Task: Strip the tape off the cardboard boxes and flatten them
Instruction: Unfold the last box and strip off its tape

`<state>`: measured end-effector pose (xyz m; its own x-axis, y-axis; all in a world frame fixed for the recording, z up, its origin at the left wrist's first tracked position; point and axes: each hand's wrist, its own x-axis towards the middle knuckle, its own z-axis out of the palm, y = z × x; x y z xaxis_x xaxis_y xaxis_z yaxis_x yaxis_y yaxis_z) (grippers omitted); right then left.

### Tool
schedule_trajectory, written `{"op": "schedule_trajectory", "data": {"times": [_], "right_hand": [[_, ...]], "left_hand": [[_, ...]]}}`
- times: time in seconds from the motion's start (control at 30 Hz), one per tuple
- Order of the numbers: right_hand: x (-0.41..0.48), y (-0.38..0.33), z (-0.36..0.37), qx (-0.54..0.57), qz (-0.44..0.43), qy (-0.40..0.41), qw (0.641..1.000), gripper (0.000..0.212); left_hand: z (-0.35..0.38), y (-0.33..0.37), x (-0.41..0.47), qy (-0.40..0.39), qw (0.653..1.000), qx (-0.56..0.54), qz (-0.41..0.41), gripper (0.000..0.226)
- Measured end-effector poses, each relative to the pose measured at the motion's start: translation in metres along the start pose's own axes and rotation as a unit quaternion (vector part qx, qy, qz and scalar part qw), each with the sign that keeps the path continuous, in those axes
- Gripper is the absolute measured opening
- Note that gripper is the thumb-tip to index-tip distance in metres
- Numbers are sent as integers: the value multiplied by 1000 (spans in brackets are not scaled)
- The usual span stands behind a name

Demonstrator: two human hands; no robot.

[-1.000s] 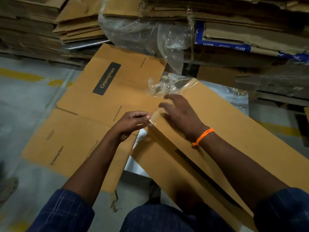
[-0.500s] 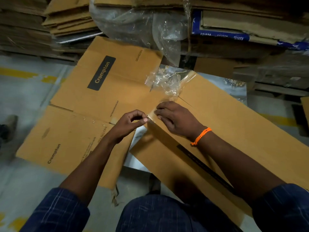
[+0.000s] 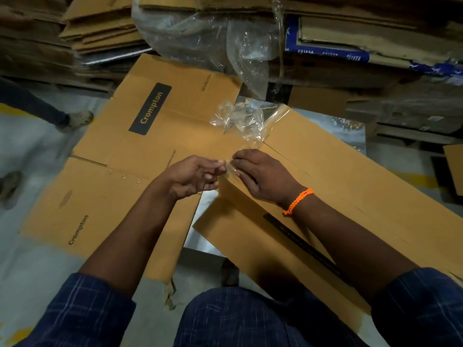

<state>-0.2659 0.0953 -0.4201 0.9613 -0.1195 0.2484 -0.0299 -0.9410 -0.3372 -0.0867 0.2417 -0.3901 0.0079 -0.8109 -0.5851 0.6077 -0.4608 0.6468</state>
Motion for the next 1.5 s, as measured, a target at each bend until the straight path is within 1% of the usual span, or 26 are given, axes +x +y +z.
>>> {"op": "schedule_trajectory", "data": {"times": [0.07, 0.13, 0.2, 0.27, 0.33, 0.4, 0.47, 0.5, 0.67, 0.73, 0.8, 0.83, 0.87, 0.93, 1.0, 1.07, 1.13, 1.2, 1.23, 1.3, 1.33, 1.37, 1.4, 1.43, 1.47, 1.5], "right_hand": [[-3, -1, 0, 6, 31, 11, 999, 39], [-5, -1, 1, 30, 90, 29, 995, 50], [-3, 0, 1, 47, 144, 64, 986, 56], [-2, 0, 2, 38, 160, 102, 981, 54], [-3, -1, 2, 13, 167, 145, 975, 52], [-4, 0, 0, 3, 212, 194, 958, 55], [-5, 4, -1, 32, 274, 241, 931, 59], [-5, 6, -1, 42, 288, 253, 923, 60], [-4, 6, 2, -13, 271, 242, 932, 51], [-5, 6, 4, -33, 248, 236, 939, 43], [-6, 7, 7, -61, 202, 230, 950, 32], [-6, 7, 8, -75, 177, 226, 955, 26], [-5, 8, 9, -87, 152, 221, 959, 23], [-4, 7, 10, -109, 109, 207, 966, 18], [-4, 6, 8, -117, 111, 202, 966, 18], [-5, 5, 4, -103, 190, 226, 950, 24], [-5, 8, -7, -55, 286, 280, 915, 32], [2, 19, -24, -25, 343, 309, 887, 53], [7, 29, -34, -12, 360, 296, 885, 70], [19, 57, -52, 44, 391, 228, 891, 104], [26, 73, -59, 65, 401, 176, 897, 115], [34, 88, -65, 64, 400, 115, 907, 117], [40, 102, -69, 50, 392, 51, 917, 108], [45, 114, -71, 31, 383, 1, 923, 89], [48, 124, -72, 16, 378, -19, 925, 66], [52, 133, -71, 12, 377, -6, 926, 45]], "left_hand": [[7, 13, 4, 4, 997, -75, -1, 6], [11, 30, 7, 0, 992, -125, 20, 9], [18, 43, 9, 7, 994, -98, 48, 6], [28, 51, 16, 31, 996, -37, 77, 3], [36, 55, 24, 64, 992, 10, 109, 5], [41, 57, 31, 84, 988, -1, 131, 7], [44, 59, 37, 93, 983, -57, 144, 9], [45, 60, 41, 102, 979, -83, 153, 9], [49, 64, 57, 123, 956, -198, 181, 6], [50, 61, 61, 130, 933, -274, 193, 5], [47, 65, 63, 125, 900, -340, 241, 7], [46, 71, 63, 118, 891, -343, 274, 9], [45, 79, 64, 112, 888, -327, 303, 9], [49, 97, 64, 107, 894, -277, 334, 7], [56, 114, 69, 105, 900, -249, 342, 12], [63, 125, 77, 124, 910, -185, 349, 15], [65, 129, 84, 146, 920, -91, 351, 15], [62, 131, 90, 155, 926, -30, 342, 21], [62, 131, 93, 151, 928, -3, 341, 27], [65, 132, 101, 128, 929, 26, 346, 35], [69, 131, 104, 117, 930, 27, 348, 36], [74, 130, 105, 112, 930, 28, 349, 36], [79, 129, 106, 110, 930, 31, 349, 37], [84, 126, 107, 114, 931, 41, 345, 39], [89, 123, 109, 120, 931, 59, 339, 47], [92, 117, 112, 129, 932, 84, 328, 58]]}}
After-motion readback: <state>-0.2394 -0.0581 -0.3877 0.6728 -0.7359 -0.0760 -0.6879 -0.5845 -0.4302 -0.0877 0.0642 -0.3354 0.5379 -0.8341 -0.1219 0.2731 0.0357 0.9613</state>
